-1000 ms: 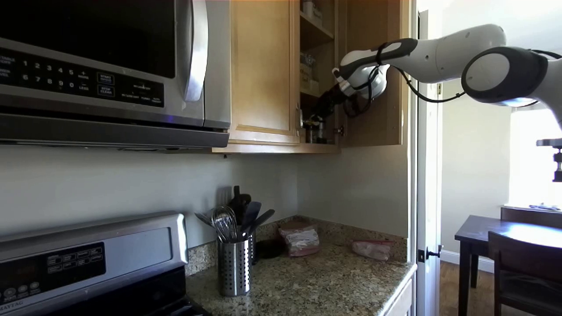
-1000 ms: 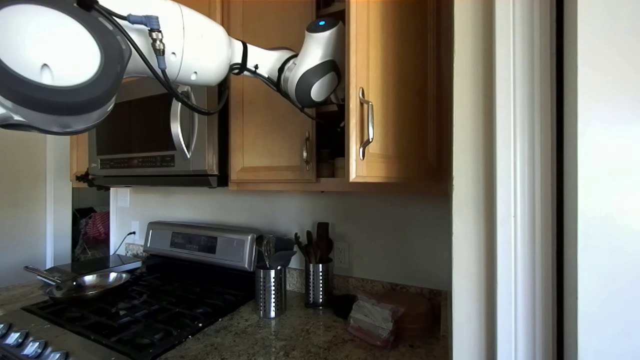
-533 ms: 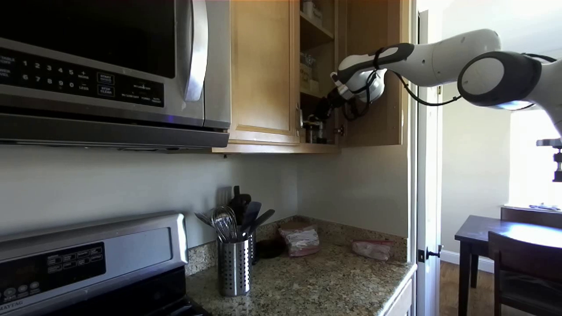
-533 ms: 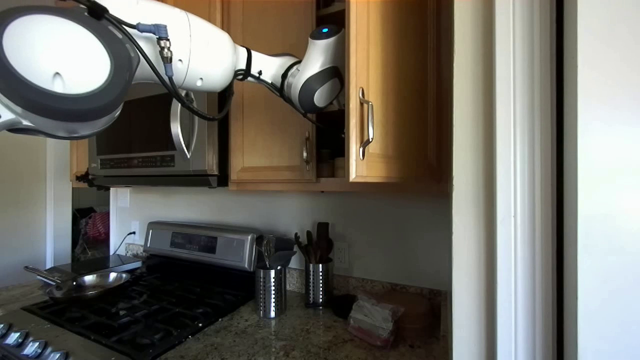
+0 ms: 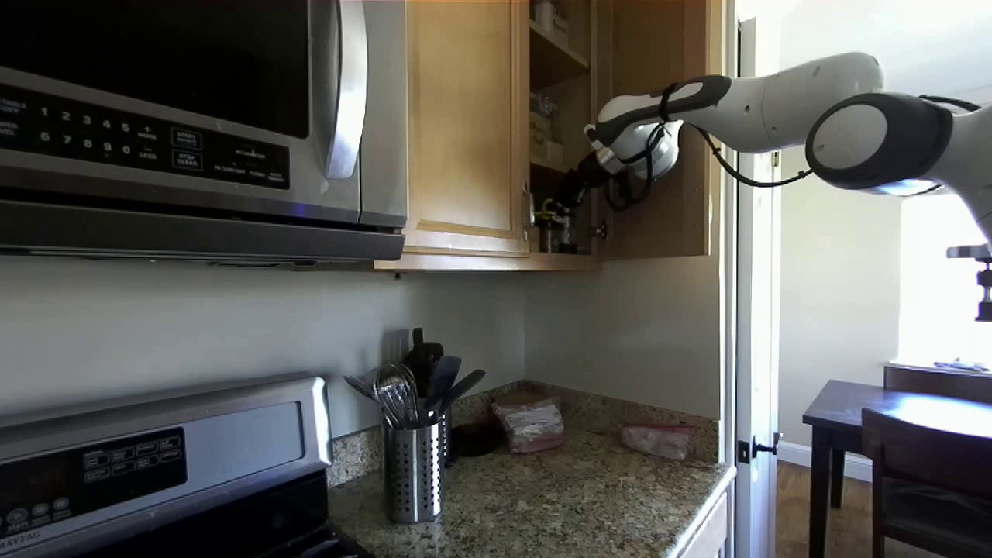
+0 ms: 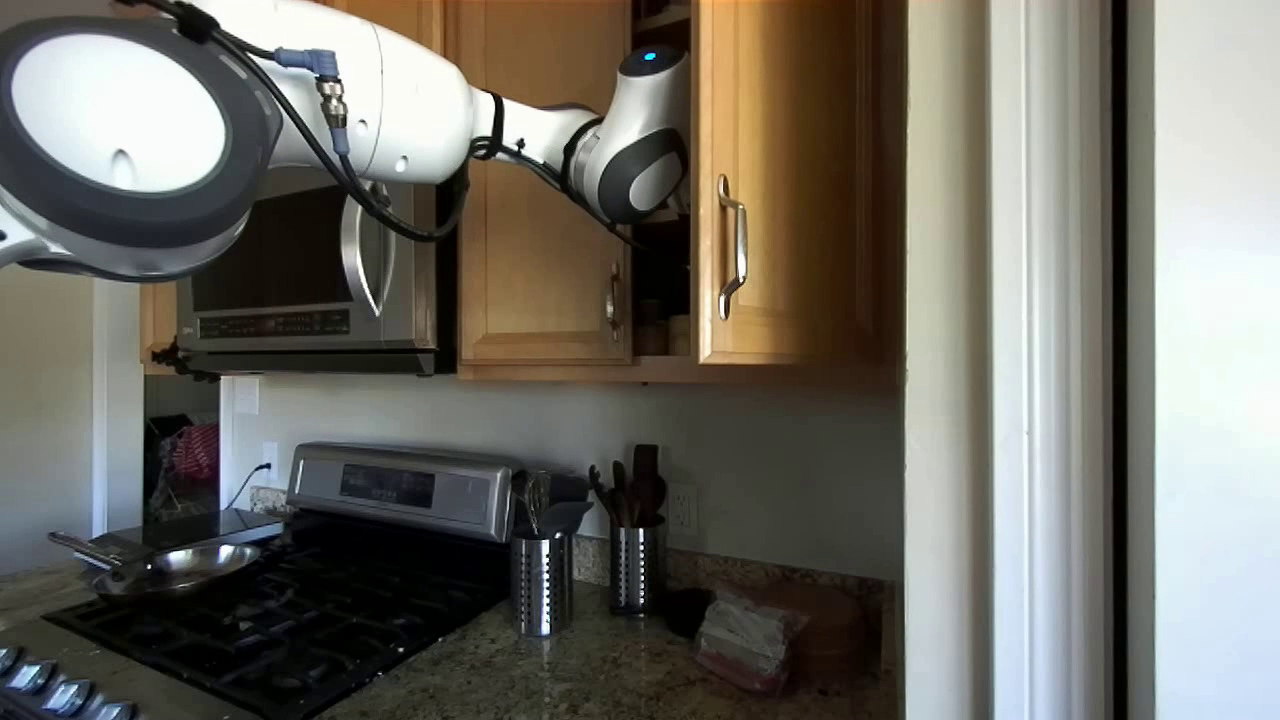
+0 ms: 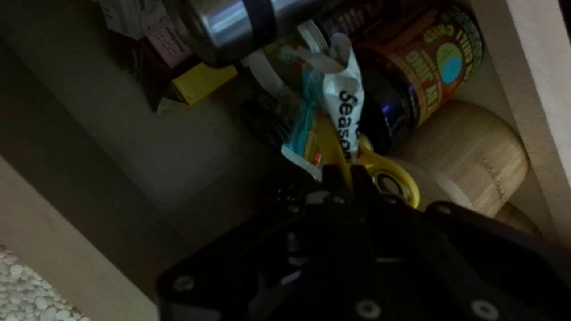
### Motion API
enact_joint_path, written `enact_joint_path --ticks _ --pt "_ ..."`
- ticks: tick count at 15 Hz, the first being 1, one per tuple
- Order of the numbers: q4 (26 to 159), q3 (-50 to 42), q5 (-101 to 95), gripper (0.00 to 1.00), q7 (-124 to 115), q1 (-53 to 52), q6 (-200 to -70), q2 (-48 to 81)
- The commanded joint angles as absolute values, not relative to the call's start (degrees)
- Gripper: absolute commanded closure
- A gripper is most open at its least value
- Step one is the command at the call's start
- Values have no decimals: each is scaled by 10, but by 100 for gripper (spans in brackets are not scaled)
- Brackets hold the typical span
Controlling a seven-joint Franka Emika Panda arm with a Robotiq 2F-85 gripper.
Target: Open the cupboard, take an object from it and place it on the counter then close the cupboard
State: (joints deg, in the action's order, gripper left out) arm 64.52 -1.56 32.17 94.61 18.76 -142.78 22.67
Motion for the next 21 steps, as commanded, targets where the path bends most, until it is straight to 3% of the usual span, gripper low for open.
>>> enact_joint_path --ticks 1,13,21 --pt "651 -16 337 93 933 194 -1437 215" --pt "765 -17 443 93 872 216 -1430 101" --pt "900 -19 406 93 749 209 -1309 -3"
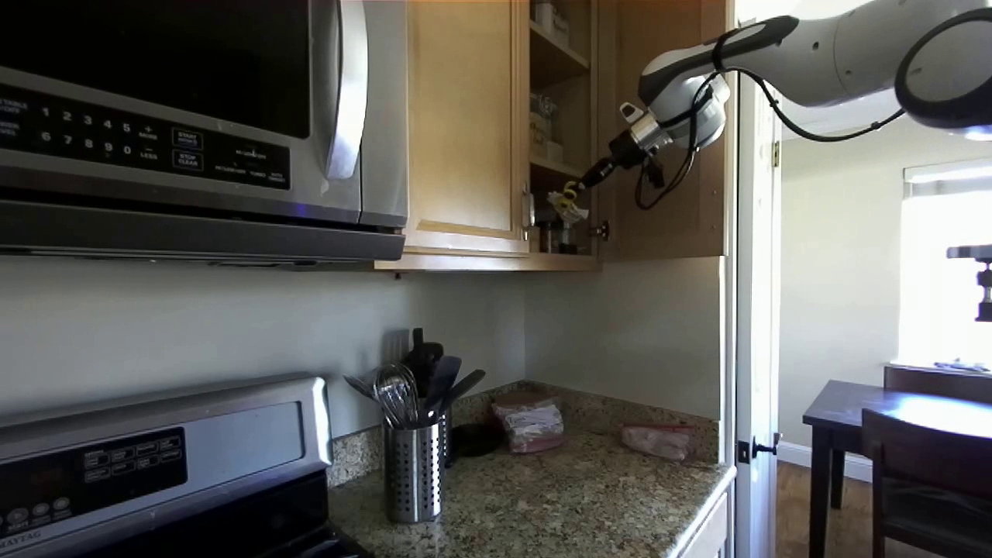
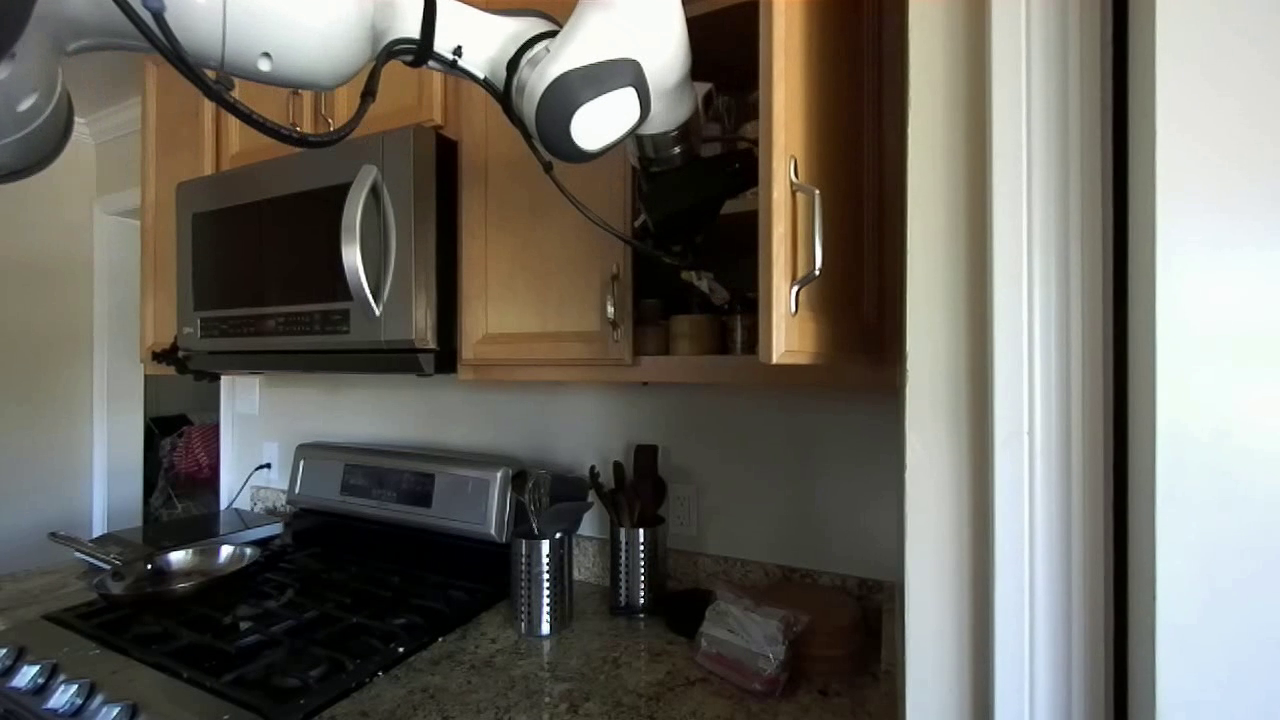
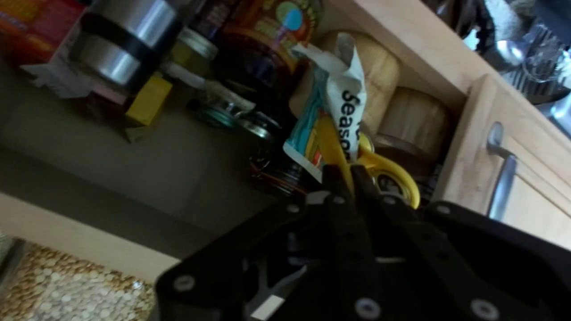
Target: Open the cupboard, take an object from it and place it on the counter then close the cupboard
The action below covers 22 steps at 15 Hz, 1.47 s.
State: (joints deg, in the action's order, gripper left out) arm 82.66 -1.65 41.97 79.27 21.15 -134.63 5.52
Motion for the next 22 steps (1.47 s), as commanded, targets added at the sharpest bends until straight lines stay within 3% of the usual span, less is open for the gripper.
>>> enact_joint_path --ticks 1,10,22 --pt "910 -18 404 93 738 209 -1298 -12" --pt "973 -55 254 93 551 131 -1283 12" --pt "1047 -43 181 93 364 93 -1377 56"
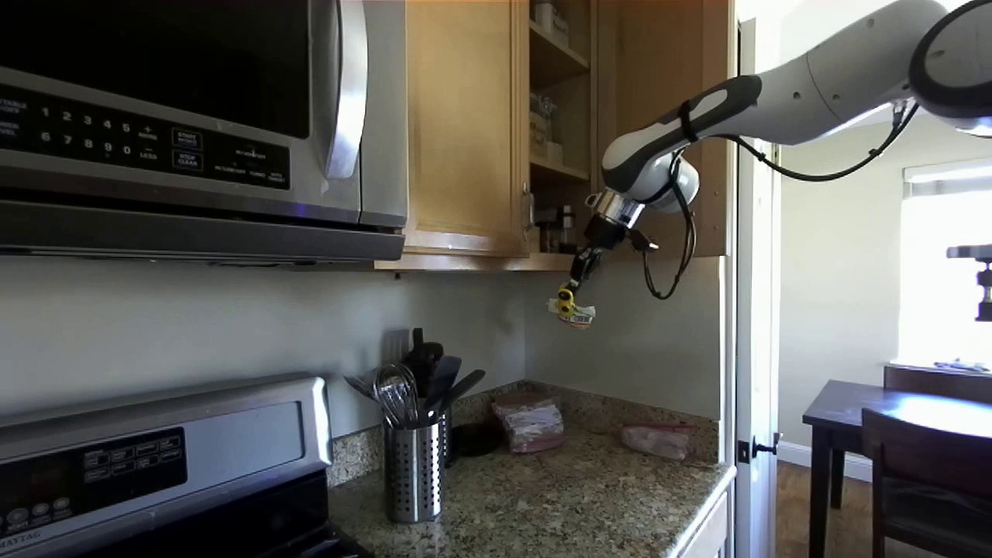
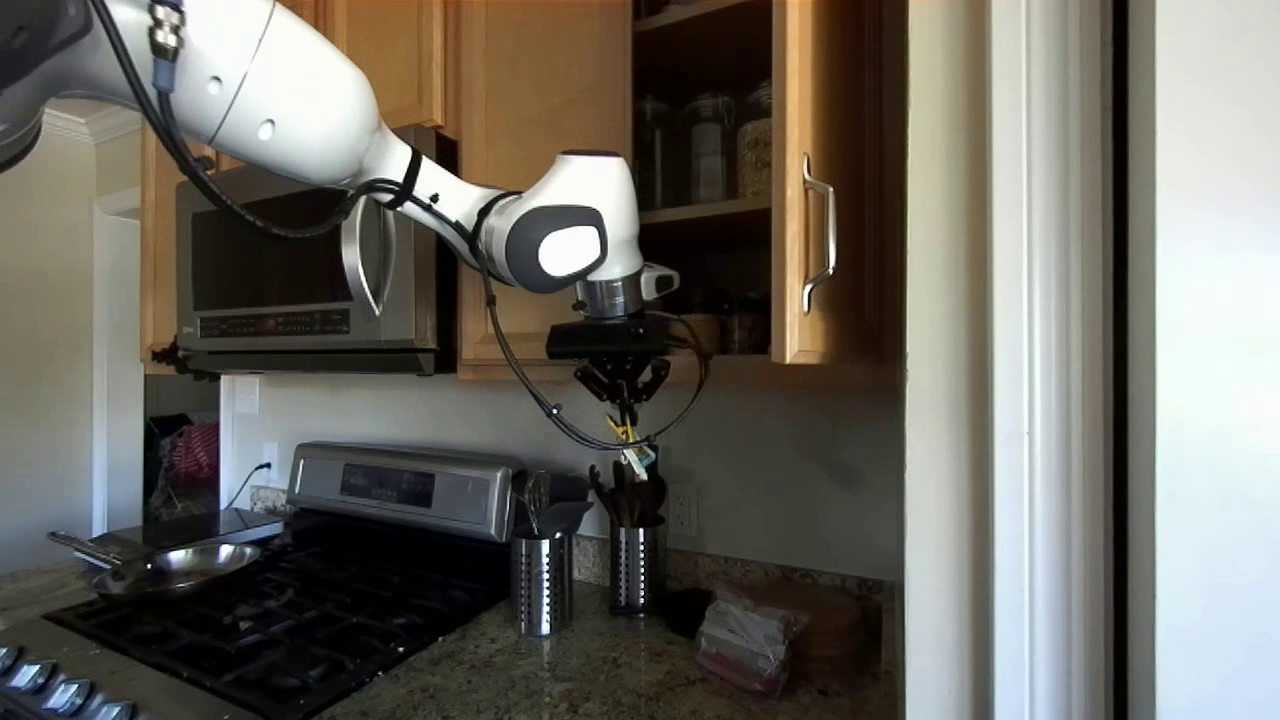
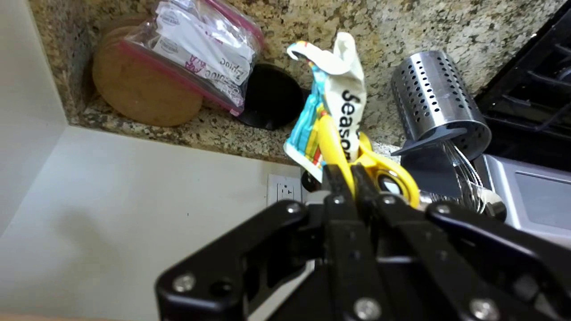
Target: Open the cupboard, take an object from it and place it on the counter then close the cupboard
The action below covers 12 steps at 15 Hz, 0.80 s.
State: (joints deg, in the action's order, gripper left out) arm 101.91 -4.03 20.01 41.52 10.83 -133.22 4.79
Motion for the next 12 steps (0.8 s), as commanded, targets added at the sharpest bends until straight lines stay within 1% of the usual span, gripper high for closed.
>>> enact_joint_path --ticks 1,5,12 --pt "1053 -42 175 93 348 90 -1395 64" --pt "1083 -36 144 93 281 76 -1474 99" --pt "1118 -39 45 94 134 52 -1547 169"
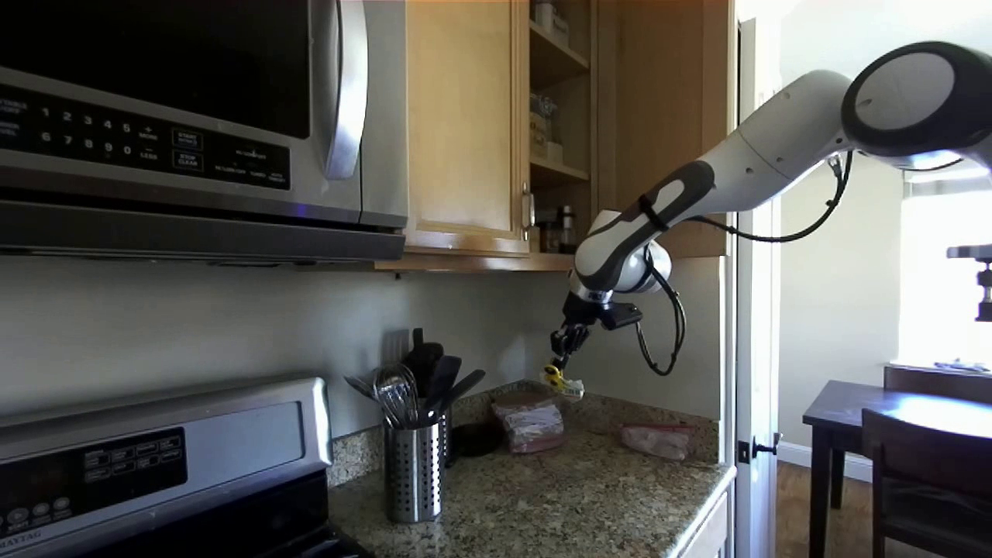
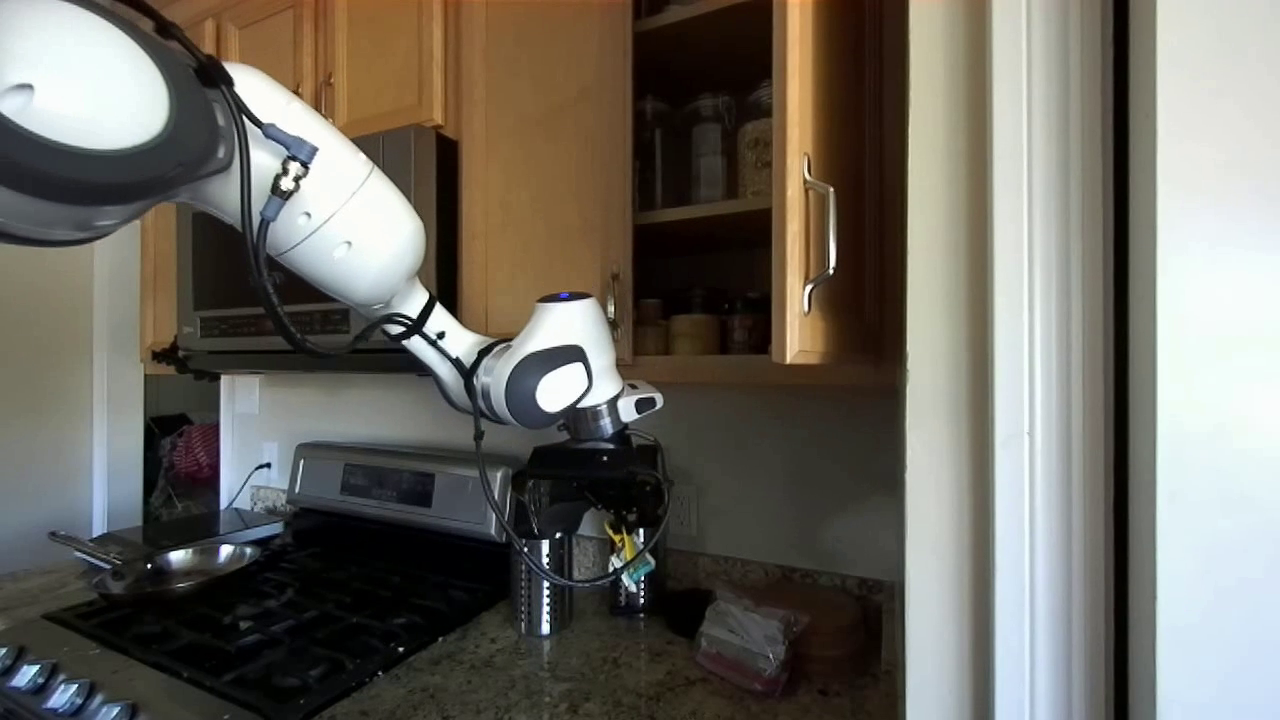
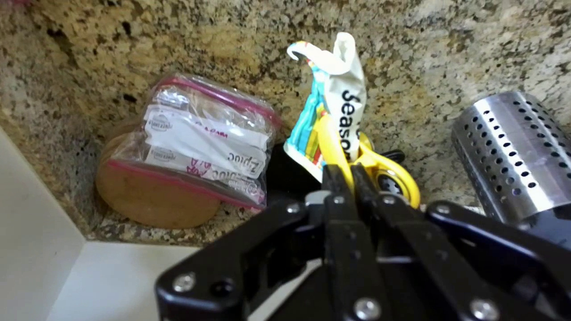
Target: Open the cupboard, take an object from it and place it on the counter then close the cupboard
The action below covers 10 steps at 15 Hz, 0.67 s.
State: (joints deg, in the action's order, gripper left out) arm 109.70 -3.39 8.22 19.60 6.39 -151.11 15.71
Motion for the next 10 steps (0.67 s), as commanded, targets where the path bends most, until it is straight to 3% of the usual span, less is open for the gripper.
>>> enact_joint_path --ticks 1,10 --pt "1121 -40 35 94 118 50 -1553 175" --pt "1176 -54 -56 94 8 12 -1588 224"
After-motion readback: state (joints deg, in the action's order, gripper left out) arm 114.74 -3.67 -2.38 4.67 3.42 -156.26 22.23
